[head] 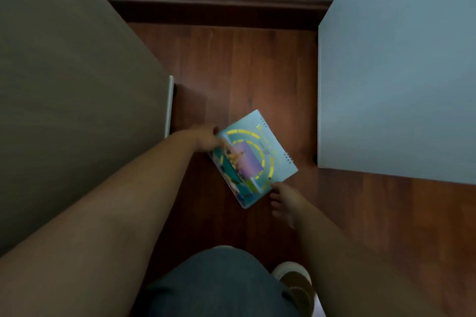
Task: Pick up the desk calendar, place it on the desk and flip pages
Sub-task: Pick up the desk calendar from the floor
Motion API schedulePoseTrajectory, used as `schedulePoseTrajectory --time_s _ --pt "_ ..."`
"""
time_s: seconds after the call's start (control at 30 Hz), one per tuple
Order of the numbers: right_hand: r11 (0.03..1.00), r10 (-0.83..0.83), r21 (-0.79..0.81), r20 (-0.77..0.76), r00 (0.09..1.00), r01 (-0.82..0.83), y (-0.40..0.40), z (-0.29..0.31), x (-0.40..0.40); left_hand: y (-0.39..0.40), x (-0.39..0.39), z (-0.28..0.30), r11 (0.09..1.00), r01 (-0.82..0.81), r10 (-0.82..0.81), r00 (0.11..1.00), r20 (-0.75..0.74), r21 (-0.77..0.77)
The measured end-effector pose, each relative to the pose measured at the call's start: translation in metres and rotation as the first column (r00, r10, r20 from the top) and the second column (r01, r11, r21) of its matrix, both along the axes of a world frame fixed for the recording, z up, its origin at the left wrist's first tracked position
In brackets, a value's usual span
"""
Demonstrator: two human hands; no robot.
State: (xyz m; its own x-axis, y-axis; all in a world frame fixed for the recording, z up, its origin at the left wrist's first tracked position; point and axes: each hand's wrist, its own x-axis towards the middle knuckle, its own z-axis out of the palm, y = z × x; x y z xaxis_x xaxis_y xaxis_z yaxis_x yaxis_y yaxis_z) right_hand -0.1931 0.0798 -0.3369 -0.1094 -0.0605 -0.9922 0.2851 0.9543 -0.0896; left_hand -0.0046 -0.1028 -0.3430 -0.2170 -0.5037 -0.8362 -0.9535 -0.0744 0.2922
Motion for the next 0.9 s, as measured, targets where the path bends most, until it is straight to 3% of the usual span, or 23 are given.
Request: schedulePoseTrajectory --time_s 0.1,0.2,0.27,0.4,0.47,0.57,0.73,0.9 --pt "0.994 -0.109 -0.018 -0.008 0.994 0.109 -0.008 0.004 -0.001 0.023 0.007 0.0 0.946 -0.115 0.151 0.984 -0.099 0.302" --pt "0.98 -0.156 -0.134 -0.055 0.986 0.148 -0.021 0.009 -0.004 0.04 0.018 0.001 0.94 -0.212 0.243 0.966 -0.089 0.269" --pt "0.98 -0.084 -0.189 -0.146 0.986 0.056 -0.026 0.008 -0.009 0.049 0.023 0.003 0.907 -0.317 0.344 0.937 -0.054 0.275" --pt "0.969 0.036 -0.235 -0.162 0.986 -0.074 -0.031 0.032 -0.01 0.066 0.026 0.025 0.764 -0.57 0.634 0.749 -0.191 0.302" --pt "0.963 0.009 -0.264 -0.171 0.985 -0.055 -0.034 0.065 -0.008 0.072 0.023 0.058 0.717 -0.626 0.696 0.67 -0.259 0.308" --pt "0.96 -0.098 -0.279 -0.237 0.966 0.028 -0.035 0.131 -0.013 0.081 0.015 0.12 0.706 -0.633 0.708 0.64 -0.299 0.317" --pt "0.956 -0.06 -0.294 -0.202 0.978 -0.002 -0.031 0.266 -0.031 0.102 -0.007 0.241 0.639 -0.73 0.763 0.562 -0.32 0.241" --pt "0.885 -0.228 -0.452 -0.218 0.949 0.109 -0.032 0.401 -0.034 0.116 -0.024 0.385 0.523 -0.807 0.817 0.384 -0.429 0.274"
